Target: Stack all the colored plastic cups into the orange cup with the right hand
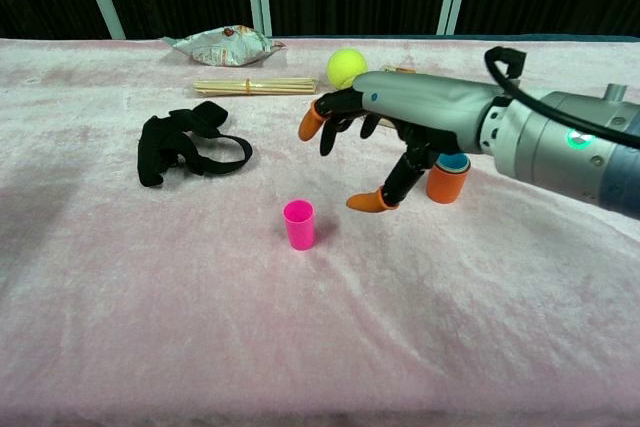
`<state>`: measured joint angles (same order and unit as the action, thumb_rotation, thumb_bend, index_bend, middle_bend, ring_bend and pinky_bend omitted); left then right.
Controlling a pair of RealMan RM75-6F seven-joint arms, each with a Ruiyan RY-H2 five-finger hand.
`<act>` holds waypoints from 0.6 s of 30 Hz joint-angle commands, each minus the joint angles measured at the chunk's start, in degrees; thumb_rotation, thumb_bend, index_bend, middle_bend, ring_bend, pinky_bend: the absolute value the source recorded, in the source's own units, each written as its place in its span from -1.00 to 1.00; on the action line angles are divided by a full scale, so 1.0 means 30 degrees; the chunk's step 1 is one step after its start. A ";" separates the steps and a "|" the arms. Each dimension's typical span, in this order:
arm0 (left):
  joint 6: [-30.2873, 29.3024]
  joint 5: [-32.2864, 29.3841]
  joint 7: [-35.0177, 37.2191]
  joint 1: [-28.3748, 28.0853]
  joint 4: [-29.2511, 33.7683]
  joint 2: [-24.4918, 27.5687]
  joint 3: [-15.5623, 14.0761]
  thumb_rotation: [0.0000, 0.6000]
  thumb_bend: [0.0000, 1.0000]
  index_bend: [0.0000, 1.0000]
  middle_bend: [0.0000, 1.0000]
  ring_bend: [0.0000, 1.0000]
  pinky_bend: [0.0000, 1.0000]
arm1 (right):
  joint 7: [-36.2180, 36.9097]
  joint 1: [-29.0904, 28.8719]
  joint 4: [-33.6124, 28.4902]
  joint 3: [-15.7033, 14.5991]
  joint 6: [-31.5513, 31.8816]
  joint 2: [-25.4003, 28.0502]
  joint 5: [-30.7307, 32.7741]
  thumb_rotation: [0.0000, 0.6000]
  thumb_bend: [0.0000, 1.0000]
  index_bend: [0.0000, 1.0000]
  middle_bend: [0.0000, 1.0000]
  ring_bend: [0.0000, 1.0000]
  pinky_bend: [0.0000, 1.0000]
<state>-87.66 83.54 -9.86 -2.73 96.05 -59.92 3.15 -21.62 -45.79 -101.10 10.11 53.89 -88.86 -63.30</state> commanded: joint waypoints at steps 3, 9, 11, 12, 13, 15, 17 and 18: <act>-0.0023 0.0010 -0.0033 0.0001 -0.0084 0.0012 0.0010 1.00 0.40 -0.87 -0.98 -1.00 -0.94 | -0.0734 -0.0623 0.1145 0.0159 -0.0072 -0.1356 0.0819 1.00 -0.60 -0.48 -0.44 -0.67 -0.59; 0.0027 -0.0055 0.0025 -0.0007 -0.0087 0.0010 0.0023 1.00 0.40 -0.87 -0.98 -1.00 -0.94 | -0.0813 -0.0975 0.2126 0.0188 -0.0309 -0.2240 0.1331 1.00 -0.59 -0.48 -0.44 -0.67 -0.59; 0.0022 -0.0053 0.0029 -0.0005 -0.0080 0.0015 0.0025 1.00 0.40 -0.87 -0.98 -1.00 -0.94 | -0.0821 -0.1077 0.2375 0.0167 -0.0444 -0.2434 0.1468 1.00 -0.59 -0.48 -0.43 -0.67 -0.59; 0.0007 -0.0051 0.0030 -0.0002 -0.0078 0.0016 0.0030 1.00 0.40 -0.87 -0.98 -1.00 -0.94 | -0.0775 -0.1129 0.2515 0.0165 -0.0531 -0.2564 0.1557 1.00 -0.59 -0.48 -0.43 -0.67 -0.59; -0.0010 -0.0047 0.0034 0.0001 -0.0072 0.0015 0.0038 1.00 0.40 -0.87 -0.98 -1.00 -0.94 | -0.0723 -0.1178 0.2643 0.0161 -0.0616 -0.2690 0.1622 1.00 -0.59 -0.48 -0.43 -0.67 -0.59; -0.0025 -0.0059 0.0039 0.0012 -0.0067 0.0021 0.0042 1.00 0.40 -0.87 -0.98 -1.00 -0.94 | -0.0664 -0.1277 0.2906 0.0136 -0.0747 -0.2912 0.1681 1.00 -0.59 -0.47 -0.42 -0.67 -0.59; -0.0028 -0.0071 0.0051 0.0015 -0.0069 0.0021 0.0047 1.00 0.40 -0.87 -0.98 -1.00 -0.94 | -0.0625 -0.1365 0.3165 0.0124 -0.0848 -0.3126 0.1732 1.00 -0.58 -0.45 -0.40 -0.67 -0.59; -0.0023 -0.0062 0.0052 0.0012 -0.0065 0.0024 0.0044 1.00 0.40 -0.87 -0.98 -1.00 -0.94 | -0.0578 -0.1417 0.3340 0.0130 -0.0922 -0.3268 0.1793 1.00 -0.58 -0.45 -0.40 -0.67 -0.59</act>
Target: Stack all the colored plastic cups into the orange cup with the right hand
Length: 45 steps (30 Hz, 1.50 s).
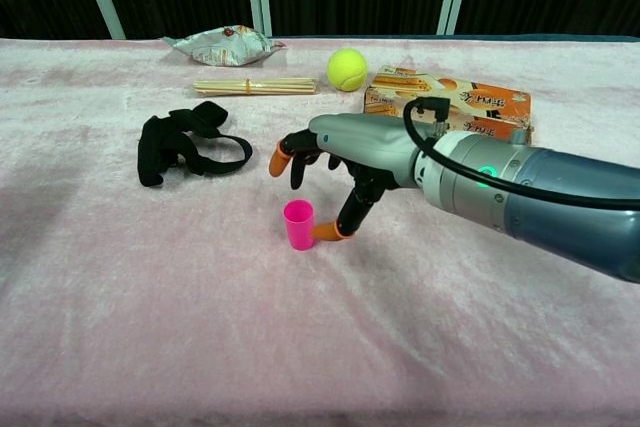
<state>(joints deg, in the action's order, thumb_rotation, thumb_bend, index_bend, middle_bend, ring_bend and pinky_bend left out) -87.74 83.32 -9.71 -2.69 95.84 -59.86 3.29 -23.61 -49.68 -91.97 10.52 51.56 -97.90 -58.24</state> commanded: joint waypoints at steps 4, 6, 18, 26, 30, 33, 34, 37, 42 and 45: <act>0.0002 0.0044 0.0001 -0.0009 -0.0014 -0.0003 -0.0010 1.00 0.40 -0.87 -0.98 -1.00 -0.94 | 0.0310 -0.0292 0.0903 0.0003 -0.0449 -0.0677 0.0244 1.00 -0.56 -0.44 -0.38 -0.67 -0.59; 0.0008 0.0017 0.0018 -0.0008 -0.0021 0.0006 0.0001 1.00 0.40 -0.87 -0.98 -1.00 -0.94 | 0.0381 -0.0379 0.1247 0.0022 -0.0547 -0.0863 0.0277 1.00 -0.54 -0.43 -0.37 -0.67 -0.59; 0.0038 0.0031 0.0071 -0.0022 -0.0046 0.0022 -0.0004 1.00 0.40 -0.87 -0.98 -1.00 -0.94 | 0.1200 -0.0355 0.2691 -0.0073 -0.0867 -0.1609 0.0306 1.00 -0.49 -0.19 -0.17 -0.59 -0.59; 0.0043 -0.0001 0.0063 -0.0018 -0.0065 0.0022 0.0003 1.00 0.40 -0.87 -0.98 -1.00 -0.94 | 0.1551 -0.0383 0.3351 0.0049 -0.0848 -0.2051 0.0118 1.00 -0.46 0.03 -0.03 -0.51 -0.59; 0.0080 -0.0015 0.0060 -0.0026 -0.0082 0.0016 -0.0006 1.00 0.40 -0.87 -0.98 -1.00 -0.94 | 0.1663 -0.0317 0.3297 0.0060 -0.0846 -0.1982 0.0090 1.00 -0.42 0.07 -0.02 -0.50 -0.59; 0.0112 -0.0007 0.0019 -0.0036 -0.0080 0.0007 -0.0024 1.00 0.40 -0.87 -0.98 -1.00 -0.94 | 0.1690 -0.0242 0.2969 0.0135 -0.0716 -0.1651 -0.0024 1.00 -0.41 0.08 -0.02 -0.50 -0.59; 0.0092 0.0016 0.0002 -0.0034 -0.0070 0.0003 -0.0027 1.00 0.40 -0.87 -0.98 -1.00 -0.94 | 0.1709 -0.0196 0.2783 0.0204 -0.0617 -0.1460 -0.0062 1.00 -0.41 0.08 -0.02 -0.50 -0.59; 0.0055 0.0054 -0.0046 -0.0031 -0.0053 -0.0005 -0.0029 1.00 0.40 -0.87 -0.98 -1.00 -0.94 | 0.1785 -0.0072 0.2147 0.0462 -0.0420 -0.0791 -0.0024 1.00 -0.41 0.08 -0.02 -0.50 -0.59; 0.0045 0.0071 -0.0056 -0.0025 -0.0031 -0.0012 -0.0039 1.00 0.40 -0.87 -0.98 -1.00 -0.94 | 0.1575 0.0123 0.0593 0.0947 -0.0260 0.1240 0.0370 1.00 -0.41 0.08 -0.02 -0.50 -0.59; 0.0052 0.0068 -0.0055 -0.0017 -0.0013 -0.0020 -0.0052 1.00 0.40 -0.87 -0.98 -1.00 -0.94 | 0.1373 0.0323 -0.0490 0.1178 -0.0141 0.2769 0.0812 1.00 -0.41 0.08 -0.02 -0.50 -0.59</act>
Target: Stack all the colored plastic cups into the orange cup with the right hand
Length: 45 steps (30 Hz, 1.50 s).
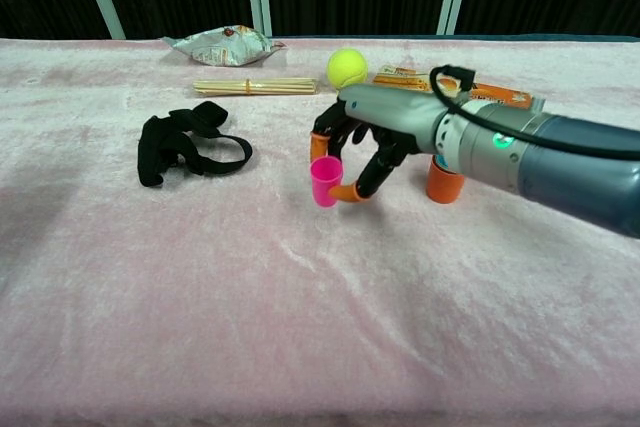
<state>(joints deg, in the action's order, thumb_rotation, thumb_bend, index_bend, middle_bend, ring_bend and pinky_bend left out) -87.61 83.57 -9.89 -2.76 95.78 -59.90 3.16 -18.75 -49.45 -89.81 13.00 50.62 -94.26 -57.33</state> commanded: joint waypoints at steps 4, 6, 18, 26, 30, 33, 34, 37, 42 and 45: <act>0.0025 0.0041 -0.0077 -0.0015 0.0019 -0.0014 -0.0026 1.00 0.40 -0.87 -0.98 -1.00 -0.94 | -0.0422 0.0540 -0.2335 0.0453 0.0199 0.3415 0.1200 1.00 -0.41 0.08 -0.03 -0.50 -0.59; 0.0040 0.0035 -0.0102 -0.0013 0.0034 -0.0020 -0.0039 1.00 0.40 -0.87 -0.98 -1.00 -0.94 | -0.0586 0.0655 -0.2672 0.0352 0.0136 0.4264 0.1574 1.00 -0.41 0.08 -0.03 -0.50 -0.59; -0.0080 0.0022 -0.0251 0.0033 0.0107 -0.0042 -0.0017 1.00 0.40 -0.87 -0.98 -1.00 -0.94 | -0.0629 0.1203 -0.2582 -0.0821 -0.0538 0.6202 0.2306 1.00 -0.41 0.08 -0.04 -0.50 -0.59; -0.0088 -0.0096 -0.0310 0.0047 0.0114 -0.0048 0.0029 1.00 0.40 -0.87 -0.98 -1.00 -0.94 | 0.0322 0.1275 -0.1640 -0.1018 -0.0766 0.5704 0.1655 1.00 -0.41 0.08 -0.04 -0.50 -0.59; 0.0018 -0.0133 -0.0315 0.0011 0.0056 -0.0057 0.0020 1.00 0.40 -0.87 -0.98 -1.00 -0.94 | 0.0542 0.1255 -0.1235 -0.1034 -0.0730 0.5584 0.1556 1.00 -0.41 0.08 -0.04 -0.50 -0.59; 0.0018 -0.0137 -0.0337 0.0014 0.0041 -0.0064 0.0015 1.00 0.40 -0.87 -0.98 -1.00 -0.94 | 0.0666 0.1210 -0.1002 -0.1082 -0.0825 0.5470 0.1602 1.00 -0.40 0.08 -0.04 -0.50 -0.59; -0.0002 -0.0140 -0.0337 0.0020 0.0046 -0.0061 0.0023 1.00 0.40 -0.87 -0.98 -1.00 -0.94 | 0.0736 0.1193 -0.0904 -0.1101 -0.0882 0.5414 0.1617 1.00 -0.40 0.08 -0.04 -0.50 -0.59; -0.0031 -0.0191 -0.0344 0.0036 0.0075 -0.0052 0.0049 1.00 0.40 -0.87 -0.98 -1.00 -0.94 | 0.0964 0.1192 -0.0660 -0.1159 -0.0988 0.5228 0.1610 1.00 -0.40 0.08 -0.06 -0.50 -0.59; -0.0031 -0.0175 -0.0375 0.0041 0.0074 -0.0047 0.0034 1.00 0.40 -0.87 -0.98 -1.00 -0.94 | 0.1118 0.1211 -0.0402 -0.1283 -0.0997 0.4996 0.1548 1.00 -0.47 -0.15 -0.27 -0.54 -0.59; -0.0021 -0.0172 -0.0392 0.0033 0.0071 -0.0054 0.0035 1.00 0.40 -0.87 -0.98 -1.00 -0.94 | 0.1167 0.1253 -0.0550 -0.1249 -0.0821 0.5010 0.1501 1.00 -0.60 -0.54 -0.57 -0.61 -0.59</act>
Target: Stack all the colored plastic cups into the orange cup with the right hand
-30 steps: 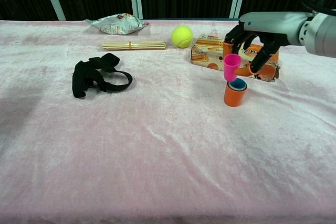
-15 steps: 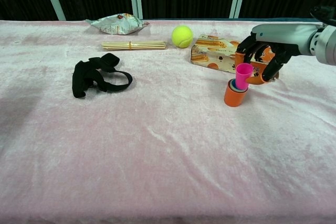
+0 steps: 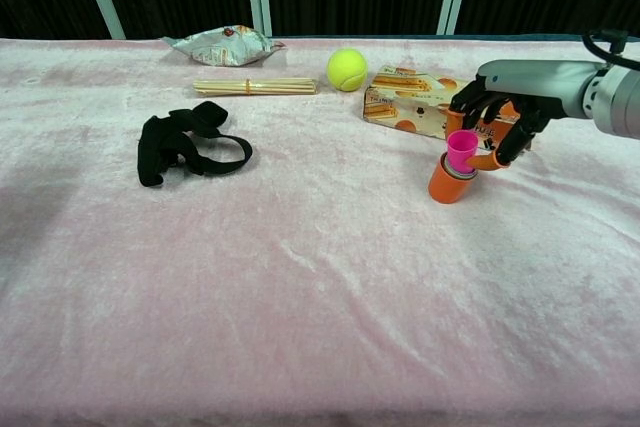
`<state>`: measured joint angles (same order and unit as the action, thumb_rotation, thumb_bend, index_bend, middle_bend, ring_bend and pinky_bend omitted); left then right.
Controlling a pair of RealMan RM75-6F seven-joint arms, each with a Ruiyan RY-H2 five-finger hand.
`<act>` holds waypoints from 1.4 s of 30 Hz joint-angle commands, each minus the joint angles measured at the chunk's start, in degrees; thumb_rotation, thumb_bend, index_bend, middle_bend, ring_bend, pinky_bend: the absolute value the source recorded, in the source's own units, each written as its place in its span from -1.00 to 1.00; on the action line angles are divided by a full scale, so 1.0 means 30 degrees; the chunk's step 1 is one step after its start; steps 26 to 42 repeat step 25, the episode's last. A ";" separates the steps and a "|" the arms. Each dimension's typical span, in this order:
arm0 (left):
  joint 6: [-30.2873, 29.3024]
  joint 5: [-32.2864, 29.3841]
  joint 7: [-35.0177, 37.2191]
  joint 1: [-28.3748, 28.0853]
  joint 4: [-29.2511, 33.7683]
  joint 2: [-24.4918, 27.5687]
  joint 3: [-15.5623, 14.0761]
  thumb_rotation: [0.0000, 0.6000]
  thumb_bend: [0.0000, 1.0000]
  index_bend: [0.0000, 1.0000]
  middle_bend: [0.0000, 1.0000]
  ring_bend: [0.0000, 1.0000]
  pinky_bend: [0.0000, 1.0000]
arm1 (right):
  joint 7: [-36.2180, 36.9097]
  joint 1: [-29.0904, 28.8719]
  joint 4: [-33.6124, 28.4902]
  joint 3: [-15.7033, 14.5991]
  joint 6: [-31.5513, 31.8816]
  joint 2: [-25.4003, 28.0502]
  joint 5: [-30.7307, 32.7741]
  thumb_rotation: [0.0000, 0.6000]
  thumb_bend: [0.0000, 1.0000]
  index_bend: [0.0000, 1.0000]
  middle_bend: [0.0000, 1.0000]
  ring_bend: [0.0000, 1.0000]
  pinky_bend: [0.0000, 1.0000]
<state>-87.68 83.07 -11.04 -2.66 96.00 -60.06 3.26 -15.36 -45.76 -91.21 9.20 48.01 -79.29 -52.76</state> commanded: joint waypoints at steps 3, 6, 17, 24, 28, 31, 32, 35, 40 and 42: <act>0.0013 -0.0026 0.0019 -0.0003 -0.0019 -0.0001 0.0010 1.00 0.40 -0.87 -0.98 -1.00 -0.94 | 0.0158 0.0083 -0.0542 0.0151 0.0198 0.0379 -0.0005 1.00 -0.71 -0.84 -0.81 -0.67 -0.59; 0.0007 0.0006 0.0031 -0.0007 -0.0041 0.0001 0.0005 1.00 0.40 -0.87 -0.98 -1.00 -0.94 | 0.0413 0.0499 -0.1272 0.0341 0.0985 0.1108 -0.0229 1.00 -0.75 -0.93 -0.89 -0.69 -0.59; -0.0060 0.0122 0.0237 -0.0023 0.0069 0.0048 0.0033 1.00 0.40 -0.87 -0.98 -1.00 -0.94 | -0.0179 0.5258 -0.3647 -0.1699 0.8385 0.4066 -0.4457 1.00 -0.75 -0.93 -0.89 -0.72 -0.59; -0.0166 0.0166 0.0442 0.0034 0.0200 0.0117 0.0038 1.00 0.40 -0.87 -0.98 -1.00 -0.94 | -0.0639 0.8156 -0.3264 -0.3026 1.2166 0.4352 -0.6742 1.00 -0.76 -0.93 -0.89 -0.72 -0.59; -0.0182 0.0190 0.0453 0.0038 0.0236 0.0121 0.0034 1.00 0.40 -0.87 -0.98 -1.00 -0.94 | -0.0705 0.8536 -0.3201 -0.3206 1.2526 0.4375 -0.7013 1.00 -0.75 -0.93 -0.89 -0.72 -0.59; -0.0182 0.0190 0.0453 0.0038 0.0236 0.0121 0.0034 1.00 0.40 -0.87 -0.98 -1.00 -0.94 | -0.0705 0.8536 -0.3201 -0.3206 1.2526 0.4375 -0.7013 1.00 -0.75 -0.93 -0.89 -0.72 -0.59; -0.0182 0.0190 0.0453 0.0038 0.0236 0.0121 0.0034 1.00 0.40 -0.87 -0.98 -1.00 -0.94 | -0.0705 0.8536 -0.3201 -0.3206 1.2526 0.4375 -0.7013 1.00 -0.75 -0.93 -0.89 -0.72 -0.59; -0.0182 0.0190 0.0453 0.0038 0.0236 0.0121 0.0034 1.00 0.40 -0.87 -0.98 -1.00 -0.94 | -0.0705 0.8536 -0.3201 -0.3206 1.2526 0.4375 -0.7013 1.00 -0.75 -0.93 -0.89 -0.72 -0.59; -0.0182 0.0190 0.0453 0.0038 0.0236 0.0121 0.0034 1.00 0.40 -0.87 -0.98 -1.00 -0.94 | -0.0705 0.8536 -0.3201 -0.3206 1.2526 0.4375 -0.7013 1.00 -0.75 -0.93 -0.89 -0.72 -0.59; -0.0182 0.0190 0.0453 0.0038 0.0236 0.0121 0.0034 1.00 0.40 -0.87 -0.98 -1.00 -0.94 | -0.0705 0.8536 -0.3201 -0.3206 1.2526 0.4375 -0.7013 1.00 -0.75 -0.93 -0.89 -0.72 -0.59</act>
